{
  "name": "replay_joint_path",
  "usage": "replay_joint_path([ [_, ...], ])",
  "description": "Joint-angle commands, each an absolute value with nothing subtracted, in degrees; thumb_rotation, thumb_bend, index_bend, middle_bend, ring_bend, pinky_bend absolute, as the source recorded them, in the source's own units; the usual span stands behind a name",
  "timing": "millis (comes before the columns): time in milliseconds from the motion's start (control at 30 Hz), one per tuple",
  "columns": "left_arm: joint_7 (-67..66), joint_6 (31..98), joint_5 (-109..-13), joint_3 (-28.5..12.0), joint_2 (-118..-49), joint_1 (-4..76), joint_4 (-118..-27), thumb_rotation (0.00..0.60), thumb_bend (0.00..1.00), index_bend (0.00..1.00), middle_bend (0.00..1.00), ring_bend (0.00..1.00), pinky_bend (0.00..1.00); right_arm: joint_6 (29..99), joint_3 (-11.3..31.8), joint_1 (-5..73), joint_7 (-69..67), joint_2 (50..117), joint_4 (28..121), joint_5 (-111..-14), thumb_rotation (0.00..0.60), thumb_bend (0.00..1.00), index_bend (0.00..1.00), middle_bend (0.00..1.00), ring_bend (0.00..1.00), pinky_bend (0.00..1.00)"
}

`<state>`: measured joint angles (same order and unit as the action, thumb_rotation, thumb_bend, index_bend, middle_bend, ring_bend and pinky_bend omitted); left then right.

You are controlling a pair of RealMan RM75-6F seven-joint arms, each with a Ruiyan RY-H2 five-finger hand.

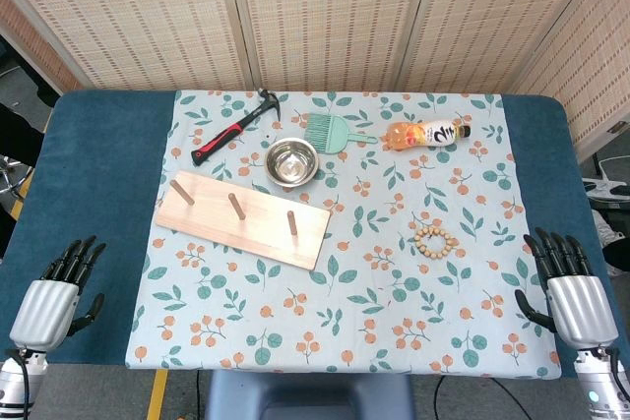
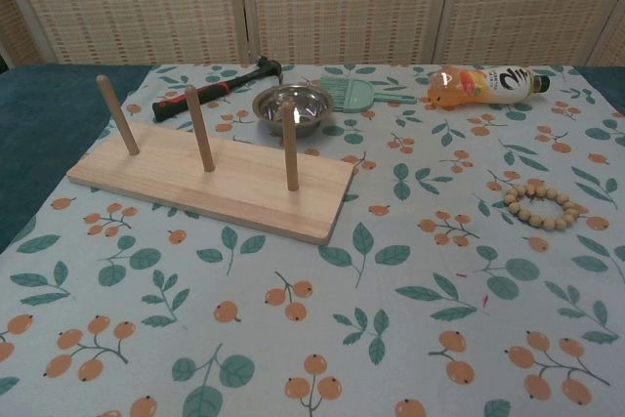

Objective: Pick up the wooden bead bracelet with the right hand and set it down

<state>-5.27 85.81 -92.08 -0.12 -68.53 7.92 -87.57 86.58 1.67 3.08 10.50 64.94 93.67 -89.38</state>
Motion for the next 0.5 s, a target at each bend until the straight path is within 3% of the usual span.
replay_joint_path([
  [33, -5.0, 85.9, -92.1, -0.3, -68.7, 8.0, -87.3, 0.600, 0.44, 0.00, 0.00, 0.00, 0.26, 86.1, 1.7, 3.2, 10.6, 65.0, 93.6, -89.0, 0.479, 0.30, 0.00, 0.00, 0.00, 0.00],
  [267, -4.2, 85.4, -92.1, -0.2, -68.8, 8.2, -86.9, 0.600, 0.44, 0.00, 0.00, 0.00, 0.26, 84.5, 2.6, 4.6, 10.2, 67.0, 91.6, -88.5, 0.476, 0.30, 0.00, 0.00, 0.00, 0.00],
  [500, -3.1, 84.9, -90.8, -0.6, -68.0, 8.3, -87.2, 0.600, 0.44, 0.00, 0.00, 0.00, 0.26, 73.1, 5.6, 12.7, 13.9, 67.4, 90.7, -85.7, 0.477, 0.30, 0.01, 0.01, 0.00, 0.00],
])
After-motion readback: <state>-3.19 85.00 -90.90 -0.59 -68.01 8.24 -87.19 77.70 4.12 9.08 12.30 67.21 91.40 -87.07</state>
